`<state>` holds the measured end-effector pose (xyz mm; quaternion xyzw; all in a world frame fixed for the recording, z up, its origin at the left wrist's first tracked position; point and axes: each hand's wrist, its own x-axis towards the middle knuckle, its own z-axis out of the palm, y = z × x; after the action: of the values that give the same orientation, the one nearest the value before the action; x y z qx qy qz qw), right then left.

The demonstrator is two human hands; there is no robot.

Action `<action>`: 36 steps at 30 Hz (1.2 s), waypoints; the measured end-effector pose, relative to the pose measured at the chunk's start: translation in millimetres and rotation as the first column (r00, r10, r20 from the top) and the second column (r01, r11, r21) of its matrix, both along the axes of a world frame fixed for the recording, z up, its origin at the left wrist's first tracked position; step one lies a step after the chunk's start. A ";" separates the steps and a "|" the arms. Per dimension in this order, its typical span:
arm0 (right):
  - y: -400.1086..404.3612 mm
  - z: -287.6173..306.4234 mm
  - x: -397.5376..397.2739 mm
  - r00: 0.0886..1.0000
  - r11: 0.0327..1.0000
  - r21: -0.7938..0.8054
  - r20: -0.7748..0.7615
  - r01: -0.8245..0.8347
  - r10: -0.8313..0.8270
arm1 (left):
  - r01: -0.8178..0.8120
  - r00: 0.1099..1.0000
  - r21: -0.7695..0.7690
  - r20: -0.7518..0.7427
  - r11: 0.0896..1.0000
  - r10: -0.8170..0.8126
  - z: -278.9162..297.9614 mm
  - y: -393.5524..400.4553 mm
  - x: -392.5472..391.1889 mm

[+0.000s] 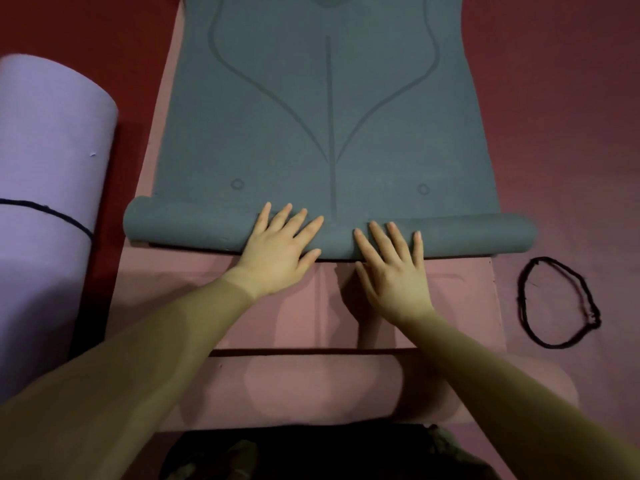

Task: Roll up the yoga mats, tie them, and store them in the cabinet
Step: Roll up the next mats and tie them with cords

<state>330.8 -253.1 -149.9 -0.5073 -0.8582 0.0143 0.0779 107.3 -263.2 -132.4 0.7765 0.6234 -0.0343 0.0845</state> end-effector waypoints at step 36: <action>97.3 13.8 -22.9 0.998 0.997 0.062 0.057 -0.035 0.031 | -0.037 0.990 -0.074 -0.142 0.997 0.026 19.3 83.9 -18.6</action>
<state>308.0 -155.7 -136.0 -0.4906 -0.8682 -0.0259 0.0694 88.8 -179.2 -113.1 0.7584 0.6383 -0.1115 0.0705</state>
